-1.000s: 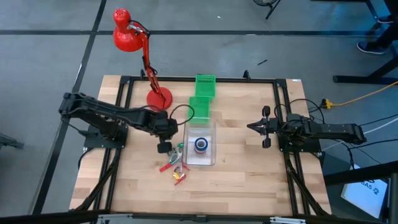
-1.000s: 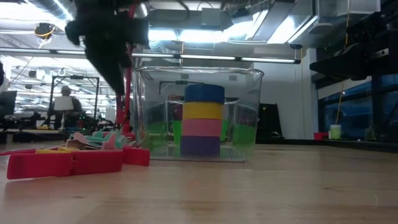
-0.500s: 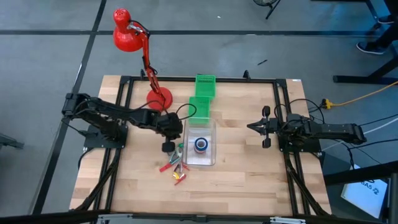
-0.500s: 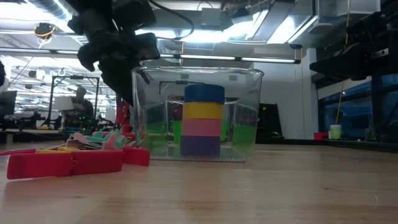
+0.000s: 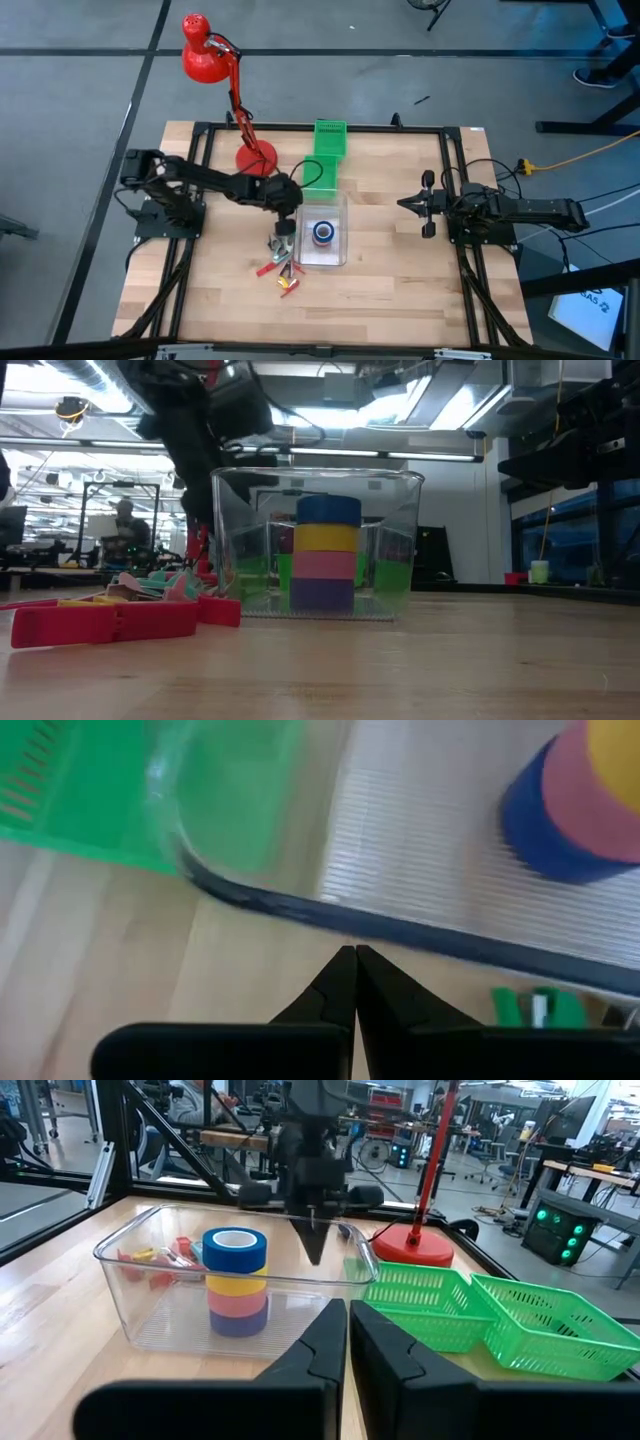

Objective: Pick and place Stapler, Stapler remover, tape
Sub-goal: Move the transparent bin to the bottom right of the table

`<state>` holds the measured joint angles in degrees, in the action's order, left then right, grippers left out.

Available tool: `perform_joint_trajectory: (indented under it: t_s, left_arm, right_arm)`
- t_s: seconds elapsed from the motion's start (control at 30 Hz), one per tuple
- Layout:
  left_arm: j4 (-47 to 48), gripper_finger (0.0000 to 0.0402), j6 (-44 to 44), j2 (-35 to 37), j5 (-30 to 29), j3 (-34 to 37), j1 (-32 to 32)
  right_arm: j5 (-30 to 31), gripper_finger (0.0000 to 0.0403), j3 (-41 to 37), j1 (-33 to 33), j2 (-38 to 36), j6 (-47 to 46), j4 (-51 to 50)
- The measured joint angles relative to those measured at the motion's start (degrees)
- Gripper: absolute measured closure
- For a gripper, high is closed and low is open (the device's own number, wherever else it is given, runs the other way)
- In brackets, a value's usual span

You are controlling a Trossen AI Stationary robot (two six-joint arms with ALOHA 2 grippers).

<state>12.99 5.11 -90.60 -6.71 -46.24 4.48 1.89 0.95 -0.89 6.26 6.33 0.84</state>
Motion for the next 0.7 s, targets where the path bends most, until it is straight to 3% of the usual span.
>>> perform_joint_trajectory:
  t_s: [0.2,0.7]
  left_arm:
    - [-3.0,0.0399,0.2,-4.7,7.4,-3.3,-0.6]
    - [-5.7,0.0399,6.3,-10.5,7.8,-15.3,-7.8]
  right_arm:
    - [0.0,0.0382,0.0,0.0,0.0,0.0,0.0]
    - [0.0,0.0382,0.0,0.0,0.0,0.0,0.0]
